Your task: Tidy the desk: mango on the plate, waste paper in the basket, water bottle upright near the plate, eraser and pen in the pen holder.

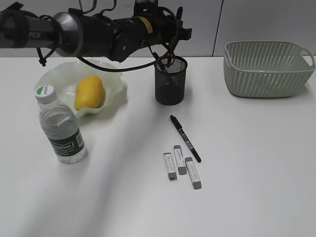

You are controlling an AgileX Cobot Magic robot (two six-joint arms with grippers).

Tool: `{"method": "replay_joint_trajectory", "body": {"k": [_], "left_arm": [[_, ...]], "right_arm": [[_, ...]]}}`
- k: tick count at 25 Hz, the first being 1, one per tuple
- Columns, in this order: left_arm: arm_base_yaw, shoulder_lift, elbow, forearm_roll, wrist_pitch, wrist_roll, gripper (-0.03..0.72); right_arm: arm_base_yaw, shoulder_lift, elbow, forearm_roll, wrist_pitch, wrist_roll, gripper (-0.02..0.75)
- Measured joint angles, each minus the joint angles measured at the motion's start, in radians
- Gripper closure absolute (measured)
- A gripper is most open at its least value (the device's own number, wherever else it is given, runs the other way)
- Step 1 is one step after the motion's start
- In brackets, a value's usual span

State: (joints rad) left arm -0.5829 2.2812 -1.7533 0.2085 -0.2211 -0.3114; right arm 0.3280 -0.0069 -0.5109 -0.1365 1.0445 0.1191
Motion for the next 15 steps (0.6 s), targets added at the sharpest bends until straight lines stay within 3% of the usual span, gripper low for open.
{"method": "replay_joint_trajectory", "body": {"k": [7,15], "left_arm": [[-0.002,0.029,0.009,-0.011,0.054,-0.001,0.576],[-0.002,0.028,0.009,-0.011,0.122,-0.001,0.323]], "right_arm": [[0.0,0.0,0.0,0.0,0.0,0.0,0.282],[0.0,0.0,0.0,0.0,0.0,0.0,0.282]]}}
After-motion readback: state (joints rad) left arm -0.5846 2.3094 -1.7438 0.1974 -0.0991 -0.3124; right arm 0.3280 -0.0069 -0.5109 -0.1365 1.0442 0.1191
